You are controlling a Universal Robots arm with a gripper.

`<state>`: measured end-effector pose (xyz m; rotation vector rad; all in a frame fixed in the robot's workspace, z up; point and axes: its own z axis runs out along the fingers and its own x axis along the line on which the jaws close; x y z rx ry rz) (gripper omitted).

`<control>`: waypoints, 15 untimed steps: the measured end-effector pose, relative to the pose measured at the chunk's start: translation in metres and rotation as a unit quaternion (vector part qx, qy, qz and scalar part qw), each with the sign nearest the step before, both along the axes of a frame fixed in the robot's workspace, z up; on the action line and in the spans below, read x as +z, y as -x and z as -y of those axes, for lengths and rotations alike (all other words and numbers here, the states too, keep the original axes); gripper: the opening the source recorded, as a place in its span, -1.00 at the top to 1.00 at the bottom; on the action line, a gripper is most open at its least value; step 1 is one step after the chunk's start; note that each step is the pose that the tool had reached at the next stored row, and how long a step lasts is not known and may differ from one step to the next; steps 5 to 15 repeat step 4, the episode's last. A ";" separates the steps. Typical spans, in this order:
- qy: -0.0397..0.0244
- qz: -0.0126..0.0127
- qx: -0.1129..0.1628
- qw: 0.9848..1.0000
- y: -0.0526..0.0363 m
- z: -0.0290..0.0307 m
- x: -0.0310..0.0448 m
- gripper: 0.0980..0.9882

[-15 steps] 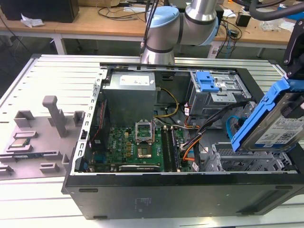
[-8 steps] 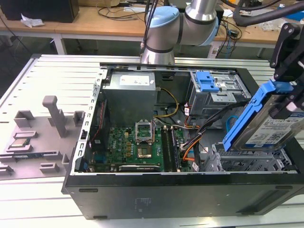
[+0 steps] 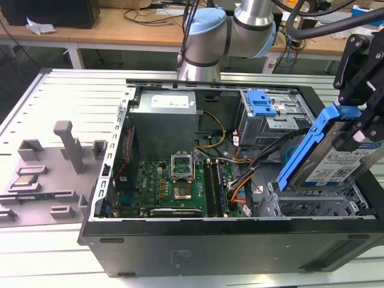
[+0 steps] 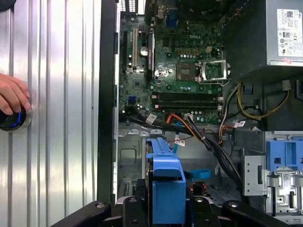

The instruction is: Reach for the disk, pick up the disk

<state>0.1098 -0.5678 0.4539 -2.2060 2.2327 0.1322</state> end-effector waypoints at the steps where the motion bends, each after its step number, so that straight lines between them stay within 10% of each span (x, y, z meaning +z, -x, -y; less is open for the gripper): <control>1: 0.000 0.000 0.000 1.000 0.0000 0.0000 0.0000 0.39; 15: 0.000 0.000 0.000 1.000 0.0000 0.0000 -0.0001 0.39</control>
